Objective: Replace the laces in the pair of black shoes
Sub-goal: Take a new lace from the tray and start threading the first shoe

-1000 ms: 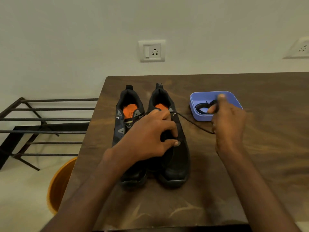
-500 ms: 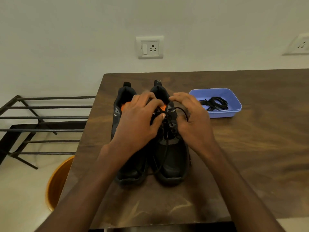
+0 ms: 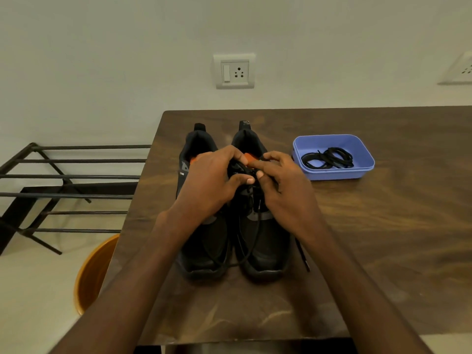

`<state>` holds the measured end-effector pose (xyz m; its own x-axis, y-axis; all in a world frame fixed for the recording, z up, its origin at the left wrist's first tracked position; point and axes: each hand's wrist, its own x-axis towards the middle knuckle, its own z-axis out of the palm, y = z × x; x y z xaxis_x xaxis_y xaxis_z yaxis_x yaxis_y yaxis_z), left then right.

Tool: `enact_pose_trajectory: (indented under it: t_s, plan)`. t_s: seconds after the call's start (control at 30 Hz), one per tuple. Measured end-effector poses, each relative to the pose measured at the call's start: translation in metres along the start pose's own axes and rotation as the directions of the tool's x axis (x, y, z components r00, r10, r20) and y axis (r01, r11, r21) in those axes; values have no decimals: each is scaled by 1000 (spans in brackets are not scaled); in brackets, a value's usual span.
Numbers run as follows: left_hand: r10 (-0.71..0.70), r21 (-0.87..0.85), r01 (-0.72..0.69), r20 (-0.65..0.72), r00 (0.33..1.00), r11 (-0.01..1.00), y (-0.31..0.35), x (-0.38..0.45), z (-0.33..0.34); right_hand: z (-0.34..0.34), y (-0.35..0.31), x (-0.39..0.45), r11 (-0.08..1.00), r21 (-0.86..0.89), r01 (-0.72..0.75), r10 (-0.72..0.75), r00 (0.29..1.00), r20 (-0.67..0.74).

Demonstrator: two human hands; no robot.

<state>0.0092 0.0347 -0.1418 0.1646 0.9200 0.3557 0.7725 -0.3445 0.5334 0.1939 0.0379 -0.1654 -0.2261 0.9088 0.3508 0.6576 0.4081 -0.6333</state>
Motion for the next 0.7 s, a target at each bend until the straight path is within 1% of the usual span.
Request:
enact_pose_trajectory:
  t_s: [0.03,0.1,0.13,0.2,0.27,0.3,0.33,0.37,0.4,0.43,0.47,0.5,0.53,0.57,0.6,0.63,0.67,0.7]
  plan:
    - [4,0,-4,1,1000,1000,0,0,0,2,-1,1,1000,-20,-8,8,1000,10]
    - [19,-5,-19,19,1000,1000,-1,0,1,5,-4,3,999,5,-36,36,999,-18]
    - [30,-11,-30,31,999,999,-1,0,1,4,-6,4,997,42,-61,63,997,-50]
    - [46,-16,-46,43,998,999,-2,0,-2,-1,-11,6,979,141,-148,167,976,-137]
    - [47,-19,-46,51,998,999,-4,0,-3,-6,-10,7,923,289,-254,324,917,-231]
    - [47,-28,-45,60,997,999,-4,-1,-3,-8,-8,7,873,385,-299,409,878,-246]
    - [51,-34,-49,65,997,998,-5,-1,-3,-11,-8,7,833,449,-323,464,851,-248]
    - [58,-33,-56,66,996,998,-4,-2,-2,-13,-7,5,830,454,-324,470,844,-257]
    - [67,-29,-65,62,996,997,-3,-2,-2,-15,-8,4,879,378,-289,407,869,-282]
    - [73,-28,-71,54,996,997,-2,-2,-1,-16,-9,4,943,254,-215,288,909,-300]
    - [81,-28,-80,48,996,996,-2,-2,-1,-15,-9,4,984,123,-125,157,943,-292]
    - [92,-27,-91,40,995,996,-2,-2,-1,-13,-8,6,998,9,-57,57,964,-260]
    - [102,-25,-101,34,994,995,-1,-3,0,-10,-7,6,997,-73,-23,7,978,-211]
    - [108,-24,-108,31,994,994,-2,-3,0,-5,-5,7,992,-124,-9,-11,987,-157]
    - [112,-29,-111,34,993,993,-2,-4,0,-1,-4,6,992,-128,-4,-13,992,-125]
    - [116,-36,-114,39,993,993,-3,-4,0,2,-4,6,996,-92,-7,-6,991,-137]
    - [119,-41,-118,40,992,992,-3,-4,0,1,-5,6,999,-28,-23,17,981,-196]
    - [117,-43,-115,40,992,992,-3,-4,1,-1,-7,6,996,47,-73,84,954,-288]
